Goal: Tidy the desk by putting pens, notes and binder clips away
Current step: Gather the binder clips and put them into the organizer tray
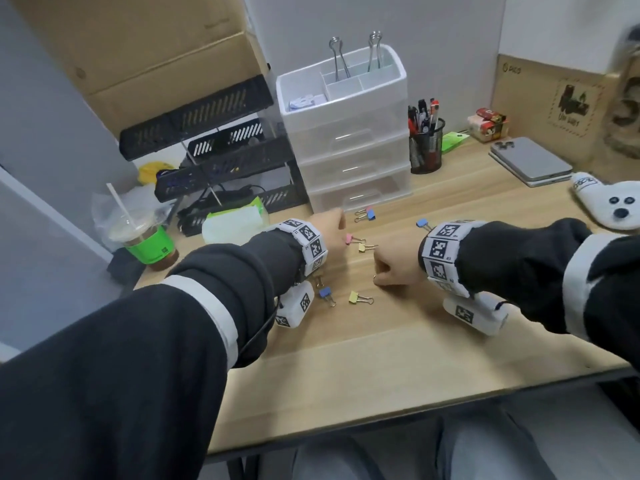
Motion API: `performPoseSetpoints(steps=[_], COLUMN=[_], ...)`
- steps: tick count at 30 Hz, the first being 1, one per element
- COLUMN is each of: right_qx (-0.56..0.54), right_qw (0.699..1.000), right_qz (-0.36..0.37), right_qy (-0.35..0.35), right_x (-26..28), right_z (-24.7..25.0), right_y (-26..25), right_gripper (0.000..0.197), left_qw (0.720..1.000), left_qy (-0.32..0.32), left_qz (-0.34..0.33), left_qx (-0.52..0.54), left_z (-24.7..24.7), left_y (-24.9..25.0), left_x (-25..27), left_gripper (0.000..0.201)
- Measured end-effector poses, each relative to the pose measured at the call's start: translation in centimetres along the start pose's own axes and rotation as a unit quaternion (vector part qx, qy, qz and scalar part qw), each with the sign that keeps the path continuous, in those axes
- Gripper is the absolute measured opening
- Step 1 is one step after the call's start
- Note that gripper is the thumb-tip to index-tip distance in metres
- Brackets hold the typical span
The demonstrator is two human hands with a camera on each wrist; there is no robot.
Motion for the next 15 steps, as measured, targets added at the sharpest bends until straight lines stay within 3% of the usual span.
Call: performPoseSetpoints(steps=[3, 9, 11, 15], right_qx=[0.019, 0.019, -0.021, -0.177], right_qw=[1.0, 1.0, 0.999, 0.983], right_qz=[0.002, 0.014, 0.013, -0.041], right_qy=[0.006, -0.012, -0.022, -0.023], right_x=[0.6, 0.6, 0.5, -1.4], right_z=[0.0, 0.4, 0.9, 2.3], right_y=[1.4, 2.3, 2.6, 4.5], right_gripper=[0.036, 0.021, 0.023, 0.025], left_qw=[0.998, 0.99, 0.988, 0.985], left_qy=[-0.032, -0.088, -0.098, -0.1], left_qz=[-0.026, -0.006, -0.01, 0.001], left_qx=[-0.047, -0.113, -0.118, -0.142], left_z=[-0.6, -1.4, -1.6, -2.0], left_y=[1.6, 2.1, 2.0, 0.7], left_x=[-1.7, -3.4, -3.7, -4.1], left_gripper=[0.035, 0.012, 0.009, 0.026])
Point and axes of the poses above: each hand's wrist, its own x-axis away from the middle knuckle, its own z-axis out of the back of the hand, y = z × x, the point moved 5 cm from there along -x, towards the middle knuckle, and after that the axes turned 5 degrees about -x, right-handed, at the moved point
